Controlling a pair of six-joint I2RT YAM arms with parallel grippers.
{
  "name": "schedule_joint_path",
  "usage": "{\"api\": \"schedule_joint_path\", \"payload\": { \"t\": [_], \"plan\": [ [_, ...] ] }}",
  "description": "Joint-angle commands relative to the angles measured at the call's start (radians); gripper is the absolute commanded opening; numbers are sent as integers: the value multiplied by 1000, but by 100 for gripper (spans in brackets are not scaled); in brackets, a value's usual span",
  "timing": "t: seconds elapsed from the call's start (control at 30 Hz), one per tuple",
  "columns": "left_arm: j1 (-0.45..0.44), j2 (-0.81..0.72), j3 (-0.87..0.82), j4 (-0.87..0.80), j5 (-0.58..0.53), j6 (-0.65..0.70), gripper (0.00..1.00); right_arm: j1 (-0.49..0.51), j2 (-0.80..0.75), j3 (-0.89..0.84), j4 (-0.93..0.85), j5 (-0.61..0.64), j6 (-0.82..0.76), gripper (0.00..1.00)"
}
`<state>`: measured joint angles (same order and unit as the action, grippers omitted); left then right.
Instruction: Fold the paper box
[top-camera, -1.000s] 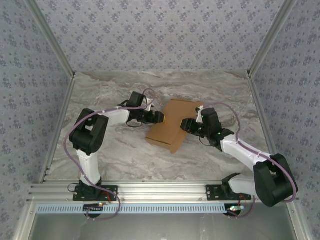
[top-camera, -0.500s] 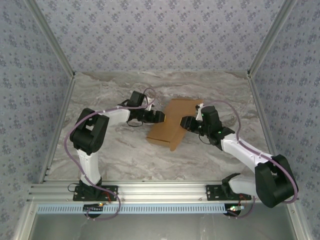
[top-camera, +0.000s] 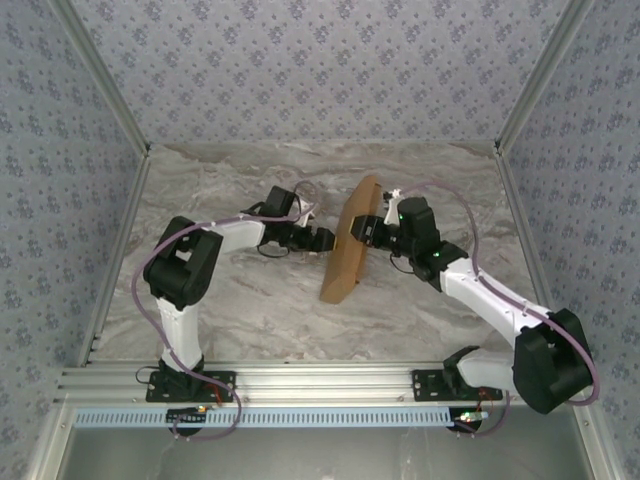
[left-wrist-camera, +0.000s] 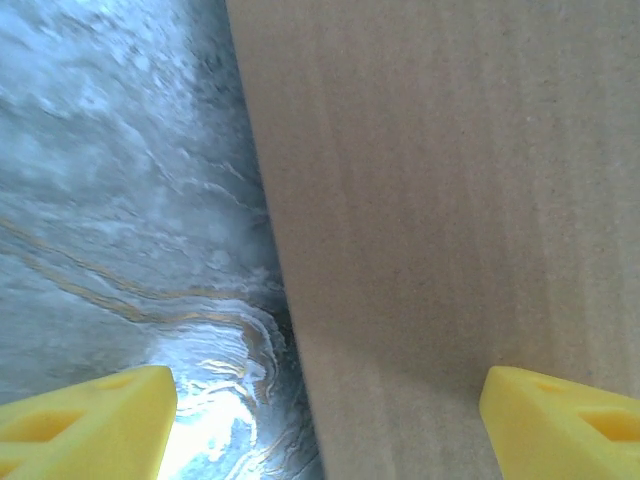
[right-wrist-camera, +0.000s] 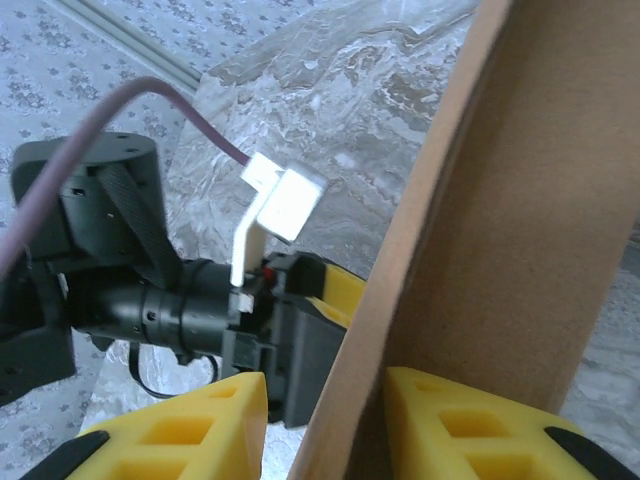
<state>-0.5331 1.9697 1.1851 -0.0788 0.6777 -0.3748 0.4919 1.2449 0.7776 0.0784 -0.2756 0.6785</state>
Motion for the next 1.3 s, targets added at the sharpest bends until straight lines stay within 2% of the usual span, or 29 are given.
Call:
{"api": "schedule_joint_path", "payload": {
  "t": [0.0, 0.23, 0.37, 0.57, 0.73, 0.87, 0.97, 1.13, 1.27],
  "plan": [
    [-15, 11, 14, -8, 46, 24, 81, 26, 38, 18, -75, 5, -26, 37],
    [7, -26, 1, -7, -16, 14, 80, 55, 68, 14, -116, 71, -32, 37],
    [15, -82, -20, -5, -92, 10, 80, 79, 92, 31, -130, 103, -39, 37],
    [20, -255, -134, 36, -312, -18, 83, 103, 130, 50, -122, 143, -34, 37],
    [-15, -509, -367, 150, -519, -89, 86, 119, 147, 55, -115, 165, -20, 36],
    [-147, -725, -486, 154, -696, -113, 90, 123, 154, 61, -117, 174, -17, 35],
    [-286, -842, -511, 124, -817, -143, 90, 124, 158, 62, -119, 181, -20, 35],
    [-524, -931, -498, 79, -1053, -146, 93, 122, 165, 69, -119, 180, -23, 35],
    [-622, -898, -442, 56, -1102, -146, 94, 121, 171, 74, -119, 182, -27, 35]
  ]
}}
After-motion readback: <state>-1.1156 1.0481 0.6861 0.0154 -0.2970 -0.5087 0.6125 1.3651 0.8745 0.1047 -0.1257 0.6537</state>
